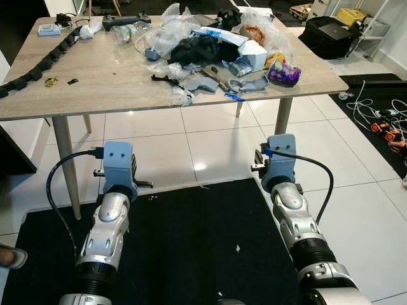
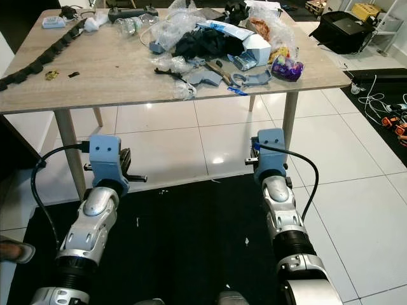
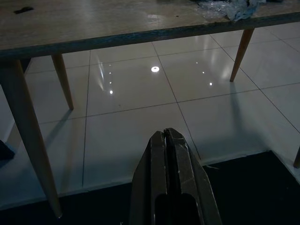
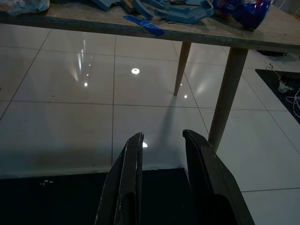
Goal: Picking trash to rubbish bin
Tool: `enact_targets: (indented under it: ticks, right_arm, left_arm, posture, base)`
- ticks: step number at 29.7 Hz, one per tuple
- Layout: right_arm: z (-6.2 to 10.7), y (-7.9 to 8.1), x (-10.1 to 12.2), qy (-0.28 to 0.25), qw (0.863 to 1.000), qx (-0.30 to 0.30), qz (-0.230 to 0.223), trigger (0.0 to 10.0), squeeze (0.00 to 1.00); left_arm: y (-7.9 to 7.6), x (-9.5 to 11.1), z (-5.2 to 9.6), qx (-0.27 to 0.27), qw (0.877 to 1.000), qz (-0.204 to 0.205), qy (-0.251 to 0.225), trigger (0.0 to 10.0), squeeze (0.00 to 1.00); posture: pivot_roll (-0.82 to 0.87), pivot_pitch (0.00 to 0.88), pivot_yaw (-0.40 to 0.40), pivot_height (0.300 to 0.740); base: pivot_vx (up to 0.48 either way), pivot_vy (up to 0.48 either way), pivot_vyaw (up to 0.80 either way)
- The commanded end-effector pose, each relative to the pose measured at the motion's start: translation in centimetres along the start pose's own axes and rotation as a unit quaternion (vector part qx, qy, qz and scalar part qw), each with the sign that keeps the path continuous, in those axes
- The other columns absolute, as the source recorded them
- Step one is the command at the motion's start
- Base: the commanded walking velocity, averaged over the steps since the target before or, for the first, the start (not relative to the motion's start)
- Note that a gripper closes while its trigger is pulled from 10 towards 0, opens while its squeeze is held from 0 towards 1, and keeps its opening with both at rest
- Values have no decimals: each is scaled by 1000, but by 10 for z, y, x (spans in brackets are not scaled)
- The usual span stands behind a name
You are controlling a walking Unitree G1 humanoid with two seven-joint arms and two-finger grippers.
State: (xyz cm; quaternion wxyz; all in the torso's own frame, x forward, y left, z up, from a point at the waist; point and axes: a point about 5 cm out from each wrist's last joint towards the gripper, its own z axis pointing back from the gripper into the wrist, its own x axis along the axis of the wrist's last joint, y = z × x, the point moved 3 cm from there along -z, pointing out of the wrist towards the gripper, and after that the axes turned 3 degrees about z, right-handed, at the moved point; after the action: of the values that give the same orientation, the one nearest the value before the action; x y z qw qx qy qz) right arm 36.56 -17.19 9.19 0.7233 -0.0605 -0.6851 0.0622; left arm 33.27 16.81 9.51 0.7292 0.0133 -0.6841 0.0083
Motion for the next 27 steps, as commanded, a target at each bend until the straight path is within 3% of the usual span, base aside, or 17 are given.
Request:
enact_targets:
  ticks: [1, 27]
  right_arm:
    - [1, 0, -1, 4, 1000, 2, 3, 10000, 0]
    - [2, 1, -3, 7, 1000, 5, 5, 10000, 0]
  left_arm:
    - [0, -1, 1, 2, 1000, 4, -1, 10000, 0]
    - [-1, -1, 2, 0, 1000, 4, -3, 10000, 0]
  posture:
    - [-6, 33, -47, 740]
    - [-5, 19, -48, 740]
  base:
    - [311, 0, 0]
    - [342, 0, 0]
